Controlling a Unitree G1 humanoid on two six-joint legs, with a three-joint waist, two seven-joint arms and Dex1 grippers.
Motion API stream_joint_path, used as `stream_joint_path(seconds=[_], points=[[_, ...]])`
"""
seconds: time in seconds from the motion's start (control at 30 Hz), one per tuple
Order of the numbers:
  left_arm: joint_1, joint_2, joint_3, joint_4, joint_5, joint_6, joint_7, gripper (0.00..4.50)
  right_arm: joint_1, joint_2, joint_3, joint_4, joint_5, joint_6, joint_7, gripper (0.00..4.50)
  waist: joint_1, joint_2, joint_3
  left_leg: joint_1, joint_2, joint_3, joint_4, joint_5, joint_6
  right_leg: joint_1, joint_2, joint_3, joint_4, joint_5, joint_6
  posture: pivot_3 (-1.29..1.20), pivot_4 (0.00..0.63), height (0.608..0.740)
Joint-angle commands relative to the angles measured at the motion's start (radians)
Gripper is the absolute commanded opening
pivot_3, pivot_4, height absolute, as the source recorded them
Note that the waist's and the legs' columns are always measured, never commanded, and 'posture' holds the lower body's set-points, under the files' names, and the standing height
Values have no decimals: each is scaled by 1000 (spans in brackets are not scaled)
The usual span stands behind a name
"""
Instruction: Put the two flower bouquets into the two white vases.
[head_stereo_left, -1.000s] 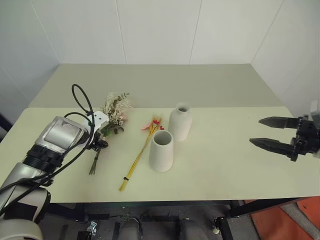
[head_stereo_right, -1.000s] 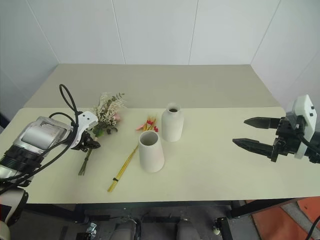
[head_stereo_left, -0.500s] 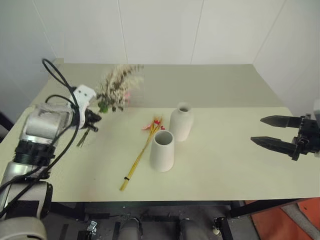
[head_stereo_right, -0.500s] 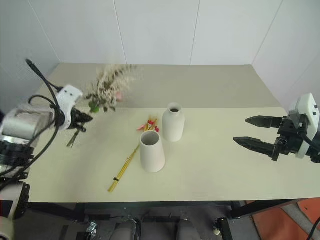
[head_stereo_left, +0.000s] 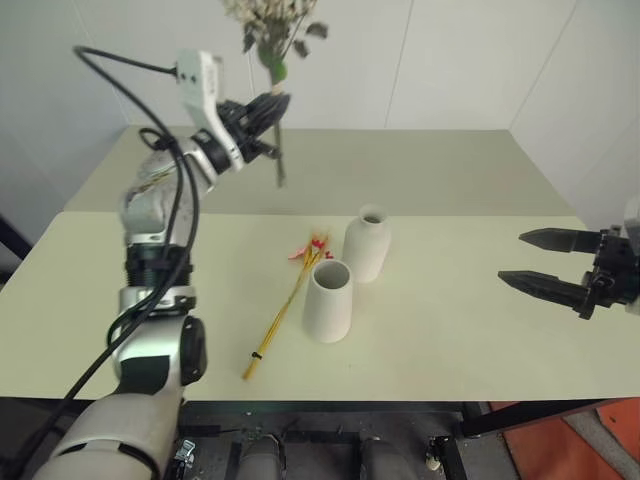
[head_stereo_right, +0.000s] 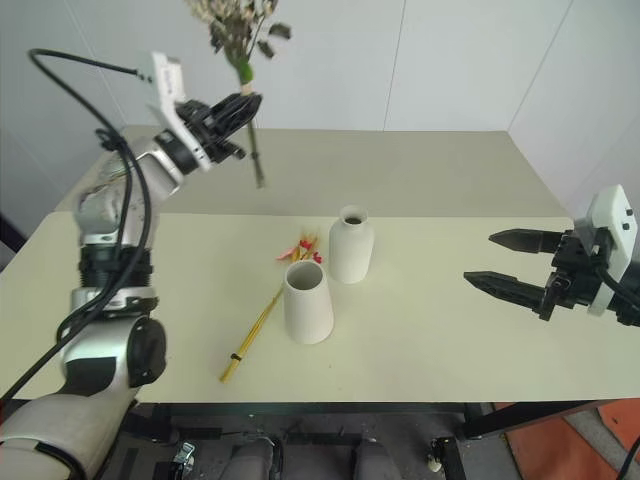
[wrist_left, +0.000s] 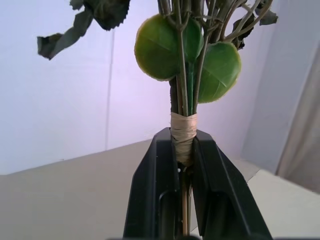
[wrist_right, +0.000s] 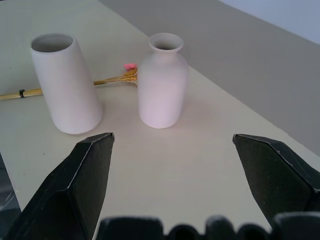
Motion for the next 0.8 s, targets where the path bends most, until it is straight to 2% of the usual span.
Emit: stream_joint_path(seconds=[0.03,0.13,0.3,0.57,0.8], points=[[-74,-62,10,35,-35,-65,8,121,1,-2,-53,-30,20,-3,-11,4500,-1,0,0,0,0,0,0,0,0,0,0,0,0,0,0,0,150,740],[-115,-129,6,76,-53,-75,19,121,16,2,-71,-47,26,1,-19,4500,-5,0,0,0,0,0,0,0,0,0,0,0,0,0,0,0,150,740],[-115,-171,-27,71,-73,-44,-25,121,51,9,-104,-75,35,12,-32,4500,-9,0,0,1,0,0,-1,0,0,0,0,1,0,-1,2,0,150,740],[-42,-206,-138,48,15,-139,-49,121,86,20,-125,-99,52,17,-50,4500,-4,0,0,1,-1,0,-1,0,0,0,0,1,0,-1,2,0,150,740],[-2,-249,-184,87,87,-235,-26,121,89,19,-126,-103,63,17,-62,4500,-5,0,0,1,-1,0,0,0,0,0,0,2,0,-1,2,0,150,740]])
